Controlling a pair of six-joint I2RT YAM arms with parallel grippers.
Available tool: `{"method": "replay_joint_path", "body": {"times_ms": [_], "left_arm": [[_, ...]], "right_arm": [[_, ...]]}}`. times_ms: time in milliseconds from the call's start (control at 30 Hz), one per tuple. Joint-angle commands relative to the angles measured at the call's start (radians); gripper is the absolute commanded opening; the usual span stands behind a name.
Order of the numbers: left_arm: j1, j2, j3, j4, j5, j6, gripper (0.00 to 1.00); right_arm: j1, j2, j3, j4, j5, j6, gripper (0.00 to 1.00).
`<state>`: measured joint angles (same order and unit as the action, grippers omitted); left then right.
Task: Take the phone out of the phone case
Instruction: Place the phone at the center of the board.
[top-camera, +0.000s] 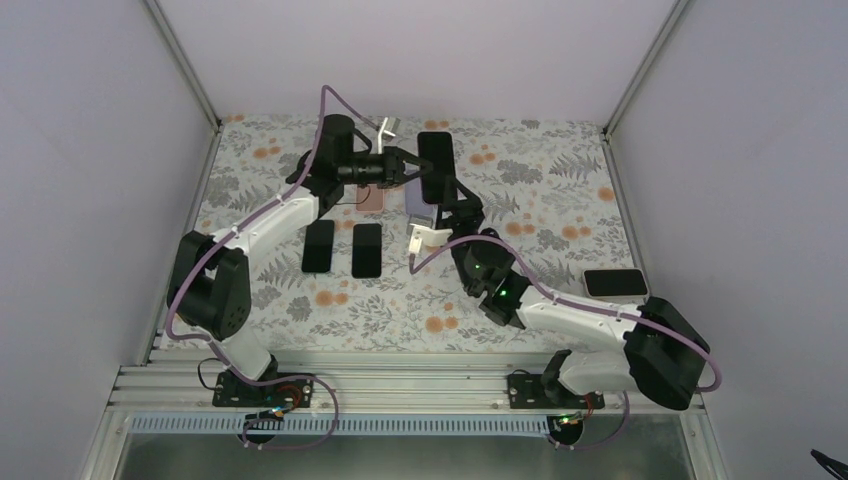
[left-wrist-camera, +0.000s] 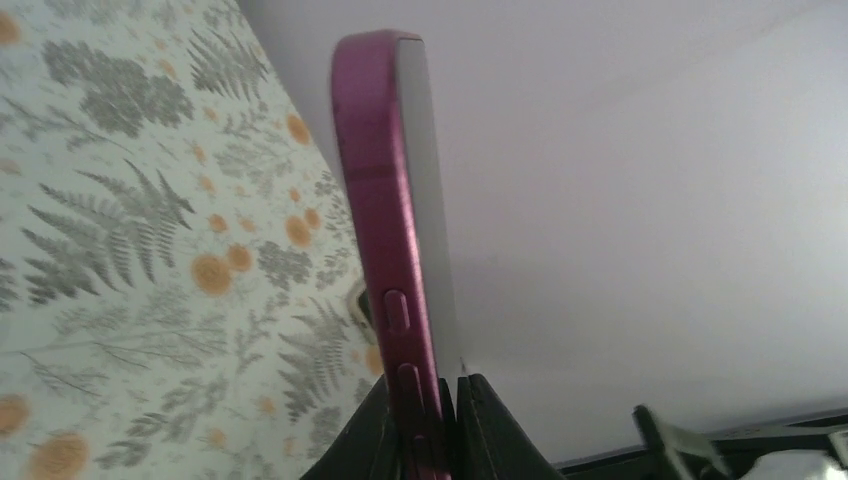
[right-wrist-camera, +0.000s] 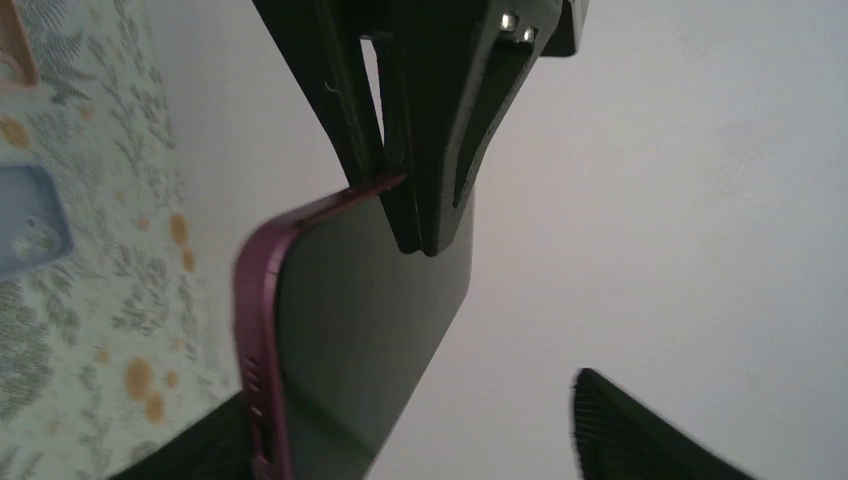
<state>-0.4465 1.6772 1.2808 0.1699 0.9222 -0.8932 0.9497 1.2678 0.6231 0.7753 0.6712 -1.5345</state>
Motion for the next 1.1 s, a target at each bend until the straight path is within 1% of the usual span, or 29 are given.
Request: {"method": "replay_joint_path", "body": {"times_ms": [0,33,67,167,200,267,300,400,500,600,667,767,867,933,1000,1067], "left_arm": [[0.009,-0.039,0.072,-0.169,-0.121,0.277,0.02],[0.011,-0.051,0.067,-0.181,-0.131,0.317,0.02],[0.012,-0.060,0.059,-0.185,-0.134,0.360,0.02],[0.017,-0.078,0.028,-0.186,-0.119,0.502,0.02],[0.017,-0.079,0.024,-0.193,-0.111,0.554,0.02],[0.017,-0.068,0.040,-0.242,-0.126,0.634,0.02],[0.016,-0.059,0.068,-0.293,-0.145,0.679,0.02],[-0.004,-0.031,0.158,-0.444,-0.230,0.847,0.02],[-0.036,-0.011,0.223,-0.576,-0.312,0.970,0.02],[-0.086,0.010,0.297,-0.716,-0.426,1.117,0.02],[-0.139,0.026,0.350,-0.805,-0.538,1.220,0.02],[-0.263,0.054,0.393,-0.905,-0.784,1.357,0.02],[-0.381,0.087,0.379,-0.951,-1.043,1.447,0.02],[-0.442,0.108,0.355,-0.957,-1.175,1.475,0.02],[-0.480,0.128,0.337,-0.952,-1.245,1.476,0.02],[-0.499,0.148,0.326,-0.946,-1.283,1.475,0.02]], "right_arm": [[0.004,-0.069,0.018,-0.075,0.004,0.119,0.77],[-0.002,-0.078,0.030,-0.136,0.000,0.166,0.84],[-0.010,-0.089,0.049,-0.215,-0.008,0.224,0.88],[-0.040,-0.125,0.134,-0.490,-0.072,0.425,1.00],[-0.054,-0.136,0.164,-0.592,-0.107,0.491,1.00],[-0.089,-0.159,0.215,-0.736,-0.171,0.584,0.99],[-0.112,-0.171,0.236,-0.813,-0.208,0.624,0.99],[-0.194,-0.212,0.292,-0.943,-0.320,0.727,0.99],[-0.293,-0.261,0.338,-1.022,-0.442,0.834,0.99],[-0.377,-0.297,0.352,-1.056,-0.538,0.920,0.99],[-0.429,-0.311,0.360,-1.064,-0.581,0.960,0.99],[-0.515,-0.325,0.382,-1.073,-0.648,1.015,0.99],[-0.588,-0.337,0.407,-1.087,-0.719,1.070,0.99],[-0.635,-0.343,0.421,-1.100,-0.768,1.101,0.99],[-0.668,-0.346,0.429,-1.108,-0.802,1.124,0.99],[-0.695,-0.349,0.433,-1.113,-0.826,1.139,0.99]]}}
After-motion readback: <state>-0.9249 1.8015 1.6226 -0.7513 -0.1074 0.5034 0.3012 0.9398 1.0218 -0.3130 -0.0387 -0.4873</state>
